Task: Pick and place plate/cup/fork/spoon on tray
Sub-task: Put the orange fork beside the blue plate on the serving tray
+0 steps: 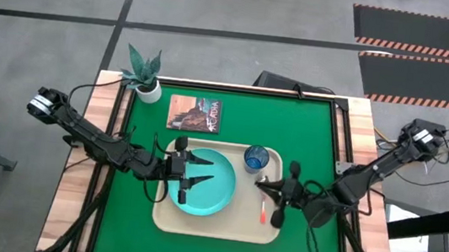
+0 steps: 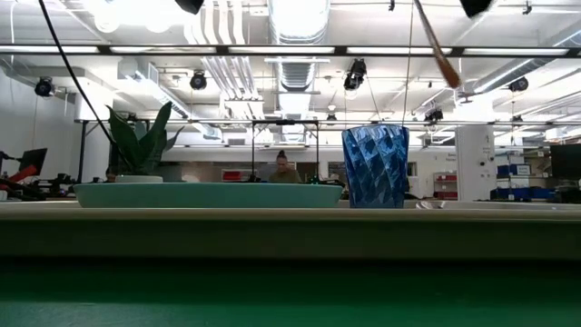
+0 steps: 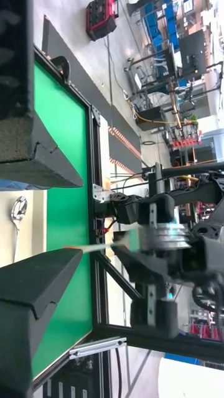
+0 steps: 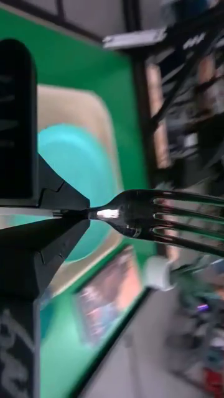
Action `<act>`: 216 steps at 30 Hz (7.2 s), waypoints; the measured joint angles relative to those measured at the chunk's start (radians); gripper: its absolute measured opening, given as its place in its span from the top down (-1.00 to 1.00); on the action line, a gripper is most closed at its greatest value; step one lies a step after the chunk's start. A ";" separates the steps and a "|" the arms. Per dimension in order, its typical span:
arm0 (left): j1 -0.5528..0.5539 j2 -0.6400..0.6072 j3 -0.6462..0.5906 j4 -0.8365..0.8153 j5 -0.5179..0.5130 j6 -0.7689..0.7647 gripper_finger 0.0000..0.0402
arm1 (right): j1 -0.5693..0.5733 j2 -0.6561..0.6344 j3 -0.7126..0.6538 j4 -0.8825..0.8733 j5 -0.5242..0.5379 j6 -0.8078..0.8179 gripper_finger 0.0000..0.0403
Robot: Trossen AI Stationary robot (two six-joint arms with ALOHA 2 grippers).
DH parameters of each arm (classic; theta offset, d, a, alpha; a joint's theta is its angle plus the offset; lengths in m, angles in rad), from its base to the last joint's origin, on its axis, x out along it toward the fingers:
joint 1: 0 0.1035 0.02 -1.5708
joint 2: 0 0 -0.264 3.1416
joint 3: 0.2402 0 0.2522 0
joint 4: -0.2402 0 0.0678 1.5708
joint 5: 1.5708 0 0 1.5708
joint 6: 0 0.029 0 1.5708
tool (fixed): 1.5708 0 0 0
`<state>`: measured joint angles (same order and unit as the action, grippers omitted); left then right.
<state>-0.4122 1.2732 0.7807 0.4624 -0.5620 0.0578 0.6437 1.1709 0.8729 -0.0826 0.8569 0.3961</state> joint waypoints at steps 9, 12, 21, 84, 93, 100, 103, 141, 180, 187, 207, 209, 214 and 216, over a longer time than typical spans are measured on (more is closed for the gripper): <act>0.000 0.000 0.000 0.021 0.000 -0.001 0.22 | 0.000 0.088 -0.024 0.426 -0.019 -0.357 0.94; 0.000 0.000 0.000 0.021 0.007 -0.001 0.22 | 0.000 0.126 -0.024 0.517 -0.027 -0.422 0.94; -0.004 0.030 0.000 0.080 0.105 0.003 0.22 | -0.020 0.241 -0.025 0.734 -0.019 -0.504 0.94; -0.133 -0.165 -0.003 -0.295 -0.018 0.004 0.23 | -0.249 0.824 1.090 -1.281 -0.892 1.332 0.94; -0.204 -0.237 -0.003 -0.288 -0.019 0.012 0.23 | -0.278 0.808 1.003 -1.253 -0.887 1.287 0.94; -0.289 -0.246 -0.004 -0.287 -0.017 0.113 0.23 | -0.285 0.800 0.971 -1.219 -0.916 1.278 0.94; -0.308 -0.257 -0.004 -0.288 -0.017 0.137 0.23 | -0.289 0.800 0.976 -1.213 -0.906 1.268 0.94; -0.334 -0.498 -0.148 -0.260 -0.019 0.107 0.23 | -0.413 0.800 0.722 -0.955 -0.902 1.305 0.94; -0.334 -0.496 -0.148 -0.262 -0.019 0.107 0.23 | -0.402 0.800 0.610 -0.931 -0.861 1.411 0.94; -0.334 -0.495 -0.148 -0.262 -0.019 0.107 0.23 | -0.405 0.798 0.597 -0.928 -0.855 1.413 0.94; -0.335 -0.495 -0.148 -0.262 -0.019 0.107 0.23 | -0.422 0.798 0.599 -0.924 -0.804 1.383 0.94; -0.334 -0.495 -0.148 -0.262 -0.019 0.107 0.23 | -0.422 0.798 0.600 -0.924 -0.803 1.384 0.94; -0.334 -0.495 -0.148 -0.262 -0.019 0.107 0.23 | -0.422 0.799 0.601 -0.924 -0.803 1.374 0.94; -0.335 -0.495 -0.148 -0.262 -0.019 0.107 0.23 | -0.422 0.799 0.601 -0.923 -0.803 1.366 0.94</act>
<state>-0.7467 0.7784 0.6331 0.2008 -0.5808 0.1649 0.2216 1.9701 1.4738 -1.0054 0.0540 1.7617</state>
